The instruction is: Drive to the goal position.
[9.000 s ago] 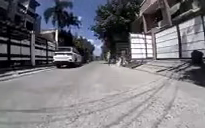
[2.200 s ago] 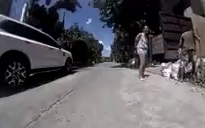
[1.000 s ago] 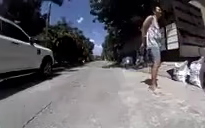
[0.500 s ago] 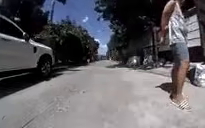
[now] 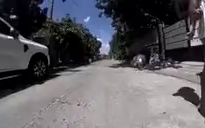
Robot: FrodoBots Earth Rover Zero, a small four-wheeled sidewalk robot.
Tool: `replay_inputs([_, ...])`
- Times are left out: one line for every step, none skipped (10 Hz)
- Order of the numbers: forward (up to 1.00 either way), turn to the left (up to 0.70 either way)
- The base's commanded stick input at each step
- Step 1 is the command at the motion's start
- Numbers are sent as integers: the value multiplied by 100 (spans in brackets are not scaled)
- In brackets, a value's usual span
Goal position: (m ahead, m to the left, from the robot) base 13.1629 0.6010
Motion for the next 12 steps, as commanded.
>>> replay_inputs([100, 0])
replay_inputs([100, 0])
replay_inputs([100, 0])
replay_inputs([100, 0])
replay_inputs([100, 0])
replay_inputs([100, 0])
replay_inputs([100, 0])
replay_inputs([100, 1])
replay_inputs([100, 1])
replay_inputs([100, 0])
replay_inputs([100, 0])
replay_inputs([100, 0])
